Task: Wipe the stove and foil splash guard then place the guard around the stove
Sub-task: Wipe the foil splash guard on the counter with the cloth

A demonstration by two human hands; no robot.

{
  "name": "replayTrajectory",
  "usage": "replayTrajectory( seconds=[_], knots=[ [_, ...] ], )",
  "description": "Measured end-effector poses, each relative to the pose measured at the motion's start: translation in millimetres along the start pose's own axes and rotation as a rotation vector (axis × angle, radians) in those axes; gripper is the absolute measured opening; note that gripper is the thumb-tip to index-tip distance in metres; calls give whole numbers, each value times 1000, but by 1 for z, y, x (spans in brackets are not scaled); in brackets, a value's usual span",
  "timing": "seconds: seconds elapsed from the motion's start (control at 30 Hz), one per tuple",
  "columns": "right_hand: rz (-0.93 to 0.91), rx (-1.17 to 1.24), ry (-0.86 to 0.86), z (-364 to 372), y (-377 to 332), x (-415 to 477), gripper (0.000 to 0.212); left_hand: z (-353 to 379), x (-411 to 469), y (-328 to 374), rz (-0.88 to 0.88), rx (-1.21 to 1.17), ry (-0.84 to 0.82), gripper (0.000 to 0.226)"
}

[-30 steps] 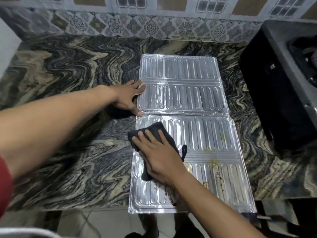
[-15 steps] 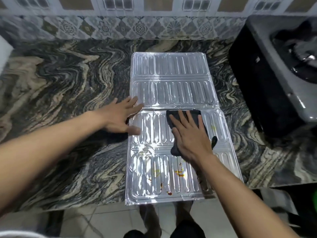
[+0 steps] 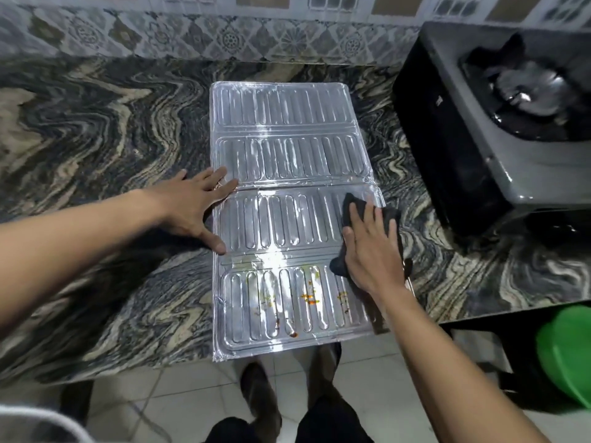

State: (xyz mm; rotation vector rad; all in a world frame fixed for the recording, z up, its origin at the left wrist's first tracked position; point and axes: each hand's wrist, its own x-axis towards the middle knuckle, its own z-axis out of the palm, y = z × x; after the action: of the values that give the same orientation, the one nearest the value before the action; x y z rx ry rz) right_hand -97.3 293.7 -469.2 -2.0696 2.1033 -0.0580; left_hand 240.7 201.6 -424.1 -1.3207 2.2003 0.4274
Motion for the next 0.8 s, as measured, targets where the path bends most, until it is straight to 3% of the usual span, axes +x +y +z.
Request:
replayTrajectory(
  seconds=[0.17, 0.43, 0.57, 0.67, 0.8],
  knots=[
    [40, -1, 19, 9, -27, 2, 54, -14, 6, -7, 24, -95, -44, 140],
    [-503, 23, -109, 27, -128, -38, 56, -12, 7, -4, -15, -103, -34, 135],
    [-727, 0, -151, 36, -135, -68, 54, -12, 7, -4, -28, -115, -34, 135],
    [-676, -1, -142, 27, -104, -61, 54, -13, 7, -2, -39, -105, -41, 136],
    [-385, -33, -64, 16, -32, -45, 55, -14, 7, 1, -72, -88, -50, 137]
  ],
)
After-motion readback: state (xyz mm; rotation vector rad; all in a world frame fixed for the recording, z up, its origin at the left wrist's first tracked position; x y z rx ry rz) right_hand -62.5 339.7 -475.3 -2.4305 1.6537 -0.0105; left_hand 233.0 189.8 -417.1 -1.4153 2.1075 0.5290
